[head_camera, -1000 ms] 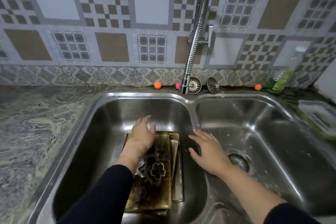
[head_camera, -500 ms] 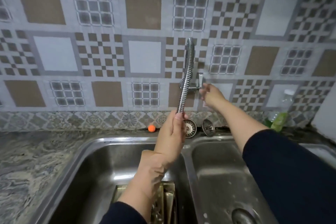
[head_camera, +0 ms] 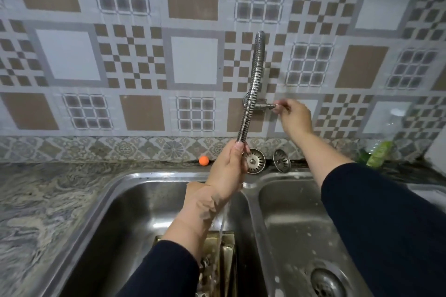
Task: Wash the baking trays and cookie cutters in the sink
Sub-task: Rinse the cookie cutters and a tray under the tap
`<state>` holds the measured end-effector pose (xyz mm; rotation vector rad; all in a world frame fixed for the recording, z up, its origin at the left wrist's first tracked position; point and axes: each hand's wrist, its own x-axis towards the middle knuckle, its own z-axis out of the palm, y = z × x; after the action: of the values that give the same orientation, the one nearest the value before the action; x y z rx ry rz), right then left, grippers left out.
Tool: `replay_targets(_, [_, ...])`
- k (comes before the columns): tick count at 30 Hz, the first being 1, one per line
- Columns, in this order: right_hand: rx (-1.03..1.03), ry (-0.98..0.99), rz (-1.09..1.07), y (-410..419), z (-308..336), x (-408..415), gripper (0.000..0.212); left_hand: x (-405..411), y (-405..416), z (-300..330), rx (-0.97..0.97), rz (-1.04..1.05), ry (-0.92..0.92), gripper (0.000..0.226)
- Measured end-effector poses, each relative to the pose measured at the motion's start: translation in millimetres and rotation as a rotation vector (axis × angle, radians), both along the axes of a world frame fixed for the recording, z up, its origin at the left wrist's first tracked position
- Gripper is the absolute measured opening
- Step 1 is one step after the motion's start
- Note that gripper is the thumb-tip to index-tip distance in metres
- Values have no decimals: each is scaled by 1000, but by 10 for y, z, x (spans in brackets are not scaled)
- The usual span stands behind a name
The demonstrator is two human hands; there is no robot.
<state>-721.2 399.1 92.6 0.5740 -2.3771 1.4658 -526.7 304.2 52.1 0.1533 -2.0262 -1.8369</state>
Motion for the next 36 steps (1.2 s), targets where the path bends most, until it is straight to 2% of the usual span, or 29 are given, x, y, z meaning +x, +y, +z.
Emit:
replay_targets(6, [237, 57, 37, 171, 33, 307, 29, 94, 51, 72, -36, 25, 26, 32])
replay_targets(9, [195, 69, 14, 186, -81, 745, 29, 261, 76, 50, -81, 76, 61, 30])
replay_targets(11, [162, -30, 42, 164, -364, 1121, 27, 441, 114, -81, -142, 117, 58, 27])
replay_targets(13, [192, -227, 108, 139, -769, 1535, 23, 653, 136, -347, -191, 154, 18, 23])
replay_targets(15, [390, -361, 203, 131, -1200, 1984, 21, 880, 128, -692, -239, 179, -115, 17])
replay_targets(17, [625, -421, 339, 128, -1588, 2374, 20, 1080, 58, -1086, -362, 166, -397, 9])
replay_targets(18, [689, -444, 410, 132, -1739, 2538, 23, 1183, 20, -1271, -456, 141, -578, 14])
replay_targets(19, [722, -461, 464, 126, -1871, 2656, 35, 1283, -12, -1433, -544, 108, -754, 25])
replay_targets(21, [738, -494, 484, 79, -2062, 2779, 49, 1451, -21, -1627, -604, 88, -966, 40])
replay_targets(23, [686, -568, 405, 8, -2139, 2818, 42, 1511, -29, -1743, -565, 122, -1004, 42])
replay_targets(26, [656, -636, 306, -65, -2192, 2803, 21, 1531, -59, -1811, -528, 142, -959, 39])
replay_targets(28, [611, -679, 284, -72, -2148, 2763, 15, 1532, -58, -1772, -483, 115, -904, 34])
replay_targets(30, [479, -744, 253, -38, -2021, 2696, 13, 1514, -26, -1699, -391, 125, -847, 29])
replay_targets(33, [224, -845, 277, 97, -1788, 2570, 8, 1389, 29, -1571, -143, 261, -760, 30])
replay_targets(36, [182, -787, 296, 250, -1663, 2487, 4, 1253, 132, -1434, 217, 228, -673, 21])
